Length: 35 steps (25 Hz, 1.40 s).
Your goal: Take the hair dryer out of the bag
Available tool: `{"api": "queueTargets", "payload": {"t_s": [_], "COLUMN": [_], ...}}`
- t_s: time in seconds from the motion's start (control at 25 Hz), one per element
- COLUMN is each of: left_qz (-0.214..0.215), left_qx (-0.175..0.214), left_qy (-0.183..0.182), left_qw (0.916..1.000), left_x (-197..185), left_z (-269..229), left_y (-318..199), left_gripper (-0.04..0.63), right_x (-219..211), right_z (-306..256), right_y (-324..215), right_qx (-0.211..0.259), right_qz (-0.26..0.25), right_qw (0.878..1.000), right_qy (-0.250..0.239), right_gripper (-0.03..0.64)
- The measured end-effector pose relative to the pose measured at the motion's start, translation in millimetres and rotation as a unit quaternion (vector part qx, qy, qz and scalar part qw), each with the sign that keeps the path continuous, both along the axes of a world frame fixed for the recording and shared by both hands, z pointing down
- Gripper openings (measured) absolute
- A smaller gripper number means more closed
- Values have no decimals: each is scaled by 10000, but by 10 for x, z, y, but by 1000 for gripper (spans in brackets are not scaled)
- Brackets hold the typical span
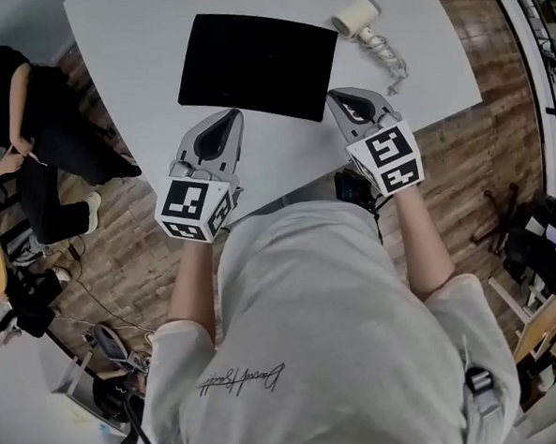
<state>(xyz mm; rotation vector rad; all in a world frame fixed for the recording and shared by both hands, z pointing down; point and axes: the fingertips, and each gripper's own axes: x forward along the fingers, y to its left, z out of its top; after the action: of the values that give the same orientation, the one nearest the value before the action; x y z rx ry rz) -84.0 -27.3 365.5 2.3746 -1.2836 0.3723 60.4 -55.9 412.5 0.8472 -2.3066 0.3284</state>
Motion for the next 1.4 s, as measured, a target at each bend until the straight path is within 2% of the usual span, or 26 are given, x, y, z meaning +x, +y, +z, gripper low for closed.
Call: {"api": "queueTargets", "payload": {"t_s": [0.12,0.28,0.6,1.4], "left_qz": [-28,-30,-222,-161], "left_qx": [104,215,441,573], "left_qy": [10,-49,-90,-34], "left_qw": [9999,9998,9987,9982], "left_x": [6,-2,-94,-76], "left_z": [-120,-221,-409,-502], "left_y": [29,80,127,131], "left_gripper": [11,12,11,12], "right_x": [-127,-297,-513,-516], "right_z": [-71,-197,-438,-457], "right_y": [66,113,151,169], "right_qx": [6,-157,-38,-173], "right_qz": [-112,-129,-280,-443], "right_qw": [9999,9989,9964,9950], "right_qy": [-77,-424,-794,-876], "right_gripper": [25,25,25,25]}}
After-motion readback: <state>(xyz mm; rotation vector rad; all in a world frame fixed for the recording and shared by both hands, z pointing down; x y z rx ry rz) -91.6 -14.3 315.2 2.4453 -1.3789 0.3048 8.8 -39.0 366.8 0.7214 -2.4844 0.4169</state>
